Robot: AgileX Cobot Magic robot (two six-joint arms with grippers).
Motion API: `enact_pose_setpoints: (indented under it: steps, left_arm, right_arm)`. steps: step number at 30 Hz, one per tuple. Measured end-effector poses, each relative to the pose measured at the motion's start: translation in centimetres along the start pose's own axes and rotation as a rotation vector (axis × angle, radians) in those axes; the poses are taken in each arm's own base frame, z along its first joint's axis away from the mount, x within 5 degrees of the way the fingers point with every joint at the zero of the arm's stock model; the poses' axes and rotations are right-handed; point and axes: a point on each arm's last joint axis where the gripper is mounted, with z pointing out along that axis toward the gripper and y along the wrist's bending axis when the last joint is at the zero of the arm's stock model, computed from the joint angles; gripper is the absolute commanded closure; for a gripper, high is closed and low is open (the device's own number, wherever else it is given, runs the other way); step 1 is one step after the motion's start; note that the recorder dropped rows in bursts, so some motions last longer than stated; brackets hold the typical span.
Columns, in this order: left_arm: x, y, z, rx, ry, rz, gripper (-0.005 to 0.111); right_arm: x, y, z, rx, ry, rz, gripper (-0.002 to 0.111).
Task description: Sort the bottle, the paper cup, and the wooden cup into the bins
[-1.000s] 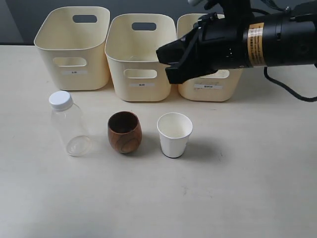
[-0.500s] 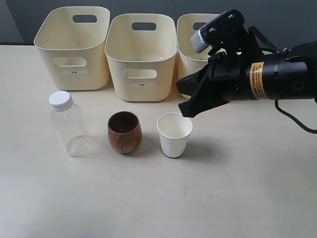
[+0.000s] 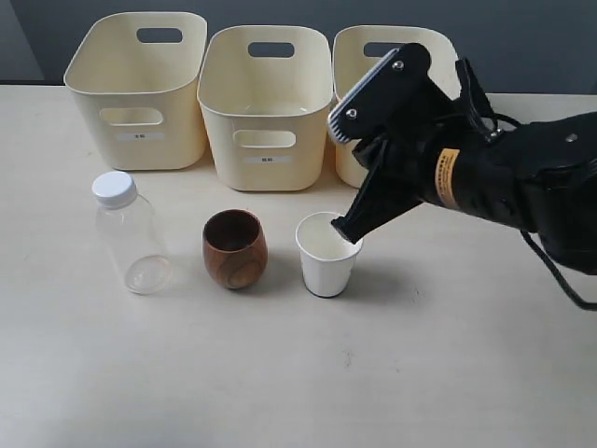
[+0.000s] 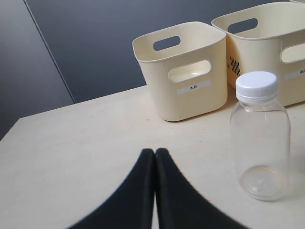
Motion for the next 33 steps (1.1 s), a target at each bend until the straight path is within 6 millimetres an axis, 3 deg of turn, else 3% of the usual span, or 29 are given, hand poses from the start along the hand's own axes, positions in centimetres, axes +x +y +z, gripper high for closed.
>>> enact_pose_setpoints:
  steps: [7, 10, 16, 22, 25, 33]
  left_arm:
    - [0.0, 0.0, 0.0, 0.000, 0.000, 0.000, 0.107]
    - [0.0, 0.0, 0.0, 0.000, 0.000, 0.000, 0.107]
    - [0.0, 0.0, 0.0, 0.000, 0.000, 0.000, 0.107]
    - [0.0, 0.0, 0.0, 0.000, 0.000, 0.000, 0.107]
    - [0.0, 0.0, 0.0, 0.000, 0.000, 0.000, 0.107]
    - [0.0, 0.0, 0.0, 0.000, 0.000, 0.000, 0.107]
  right_arm:
    - [-3.7, -1.2, -1.3, 0.110, 0.140, -0.143, 0.109]
    - [-5.5, -1.5, -2.4, 0.017, 0.244, -0.130, 0.109]
    - [-9.9, -1.7, -5.4, -0.209, 0.269, -0.175, 0.109]
    - [-10.6, -2.2, -7.5, -0.295, 0.417, -0.202, 0.109]
    - [-10.1, -1.4, -6.8, -0.366, 0.488, -0.206, 0.109]
    - [-8.4, 0.9, -1.8, -0.451, 0.632, -0.231, 0.109]
